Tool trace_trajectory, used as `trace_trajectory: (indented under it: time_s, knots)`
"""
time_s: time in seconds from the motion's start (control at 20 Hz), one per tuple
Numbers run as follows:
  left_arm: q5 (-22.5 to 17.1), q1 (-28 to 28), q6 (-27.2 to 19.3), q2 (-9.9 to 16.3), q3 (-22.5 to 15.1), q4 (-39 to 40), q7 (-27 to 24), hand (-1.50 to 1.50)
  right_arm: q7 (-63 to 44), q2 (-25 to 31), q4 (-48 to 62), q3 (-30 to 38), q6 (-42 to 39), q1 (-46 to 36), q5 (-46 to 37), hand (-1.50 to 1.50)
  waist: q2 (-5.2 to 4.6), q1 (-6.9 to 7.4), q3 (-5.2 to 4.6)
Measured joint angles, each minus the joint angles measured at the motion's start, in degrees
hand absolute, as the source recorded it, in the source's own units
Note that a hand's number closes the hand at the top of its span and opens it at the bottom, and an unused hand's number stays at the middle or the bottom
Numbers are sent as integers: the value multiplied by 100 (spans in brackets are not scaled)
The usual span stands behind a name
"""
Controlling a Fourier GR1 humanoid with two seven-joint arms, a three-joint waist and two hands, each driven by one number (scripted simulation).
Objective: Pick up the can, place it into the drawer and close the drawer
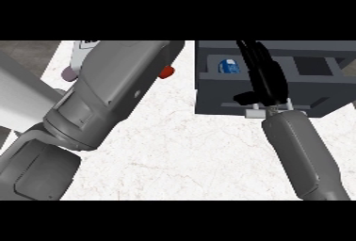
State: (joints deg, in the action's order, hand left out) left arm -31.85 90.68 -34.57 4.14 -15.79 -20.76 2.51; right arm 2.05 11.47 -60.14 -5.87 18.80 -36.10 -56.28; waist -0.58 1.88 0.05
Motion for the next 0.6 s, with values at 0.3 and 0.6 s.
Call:
trace_trajectory:
  time_s: [0.3, 0.6]
  knots:
    - [107, -283, 167, 335, -61, -381, 239, -150, -6, -135, 1319, 338, 895, -864, -324, -150, 13, 133, -3]
    - [178, -504, 271, 602, -87, -747, 479, -150, 84, -181, 2503, 633, 1552, -1721, -470, -150, -14, 227, -2]
